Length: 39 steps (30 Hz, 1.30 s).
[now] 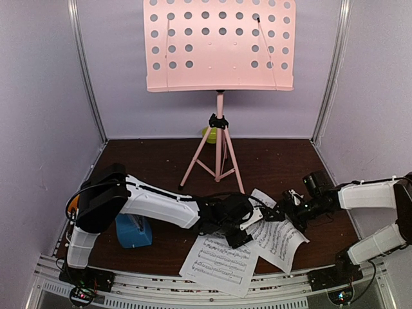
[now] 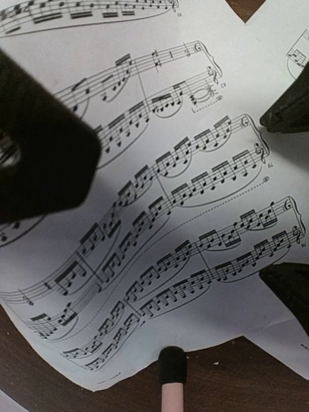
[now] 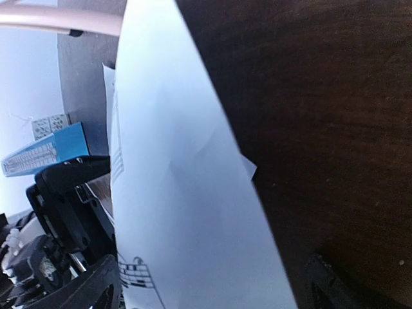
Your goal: Set up the instrument practice props
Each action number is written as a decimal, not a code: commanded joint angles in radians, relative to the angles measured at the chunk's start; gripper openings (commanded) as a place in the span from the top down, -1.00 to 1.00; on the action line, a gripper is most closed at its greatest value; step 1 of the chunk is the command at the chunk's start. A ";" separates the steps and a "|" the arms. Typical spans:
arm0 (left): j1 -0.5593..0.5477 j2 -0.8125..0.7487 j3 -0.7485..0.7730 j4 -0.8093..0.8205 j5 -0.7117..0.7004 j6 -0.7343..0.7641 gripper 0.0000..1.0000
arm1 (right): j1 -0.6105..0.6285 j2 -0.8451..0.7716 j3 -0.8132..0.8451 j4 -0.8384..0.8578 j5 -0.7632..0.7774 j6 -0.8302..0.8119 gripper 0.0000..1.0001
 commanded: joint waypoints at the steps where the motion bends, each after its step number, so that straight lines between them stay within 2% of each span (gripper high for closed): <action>1: 0.008 -0.013 -0.001 -0.024 0.001 -0.007 -0.43 | 0.048 0.005 0.014 -0.144 0.121 -0.025 -0.99; 9: 0.008 -0.020 -0.001 -0.025 -0.001 -0.014 -0.43 | 0.059 -0.055 0.051 -0.180 0.122 -0.015 -0.60; 13: 0.008 -0.032 -0.018 -0.023 -0.006 -0.012 -0.43 | 0.056 -0.142 0.062 -0.217 0.112 0.010 -0.61; 21: 0.010 -0.039 -0.027 -0.022 -0.004 0.002 -0.43 | 0.027 -0.205 0.100 -0.320 0.147 0.030 -0.59; 29: 0.010 -0.039 -0.021 -0.022 -0.004 0.005 -0.43 | -0.034 -0.231 0.152 -0.429 0.176 -0.011 -0.34; 39: 0.017 -0.039 -0.020 -0.018 -0.006 0.002 -0.43 | -0.063 -0.216 0.191 -0.484 0.173 -0.057 0.00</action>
